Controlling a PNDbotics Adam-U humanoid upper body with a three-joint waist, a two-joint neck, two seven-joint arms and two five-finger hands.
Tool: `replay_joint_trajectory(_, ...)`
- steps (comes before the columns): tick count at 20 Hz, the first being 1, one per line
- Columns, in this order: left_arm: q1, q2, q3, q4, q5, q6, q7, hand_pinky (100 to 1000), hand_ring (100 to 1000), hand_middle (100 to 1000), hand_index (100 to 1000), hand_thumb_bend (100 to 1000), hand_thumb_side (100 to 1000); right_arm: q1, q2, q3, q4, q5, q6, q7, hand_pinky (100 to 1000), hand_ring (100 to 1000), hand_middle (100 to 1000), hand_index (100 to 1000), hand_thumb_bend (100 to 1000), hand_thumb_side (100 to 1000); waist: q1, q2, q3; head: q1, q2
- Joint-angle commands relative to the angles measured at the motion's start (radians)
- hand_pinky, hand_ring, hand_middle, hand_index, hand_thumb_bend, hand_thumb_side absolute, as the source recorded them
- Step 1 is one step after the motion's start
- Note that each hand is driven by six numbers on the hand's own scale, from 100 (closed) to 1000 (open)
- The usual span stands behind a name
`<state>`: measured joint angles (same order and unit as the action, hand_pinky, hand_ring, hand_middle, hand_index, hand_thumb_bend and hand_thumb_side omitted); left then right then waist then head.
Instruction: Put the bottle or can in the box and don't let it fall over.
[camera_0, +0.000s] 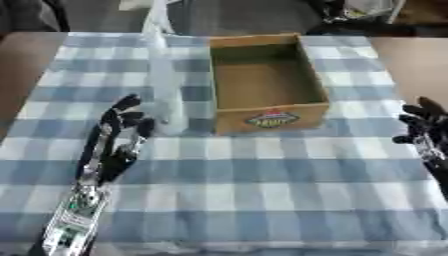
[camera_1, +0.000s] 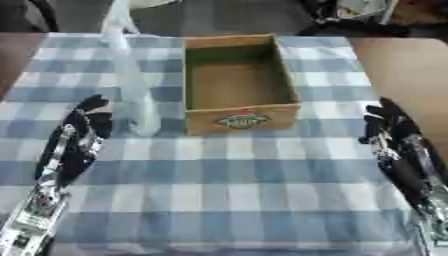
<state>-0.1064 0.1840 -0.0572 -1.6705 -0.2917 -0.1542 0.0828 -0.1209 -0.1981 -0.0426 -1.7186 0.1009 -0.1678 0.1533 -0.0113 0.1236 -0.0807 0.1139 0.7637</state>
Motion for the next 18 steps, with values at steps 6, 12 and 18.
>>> replay_joint_trajectory(6,-0.023,0.029,0.016,-0.029,0.003,0.023,0.044,791,768,817,930,487,768,-0.004,-0.012,-0.008,-0.012,0.003,-0.001,0.001,683,886,863,1000,161,646,0.002,-0.019,-0.005,0.003,0.001)
replay_joint_trajectory(12,-0.066,0.067,0.017,-0.051,0.000,0.054,0.079,792,768,816,929,492,748,-0.002,-0.014,-0.007,-0.010,0.002,-0.001,0.002,683,886,863,1000,160,646,0.004,-0.023,-0.005,0.004,0.002)
replay_joint_trajectory(18,-0.134,0.121,0.001,-0.049,-0.003,0.110,0.063,800,771,817,936,510,756,0.000,-0.017,-0.006,-0.009,0.001,-0.002,0.005,684,886,863,1000,160,645,0.005,-0.029,-0.009,0.007,0.001)
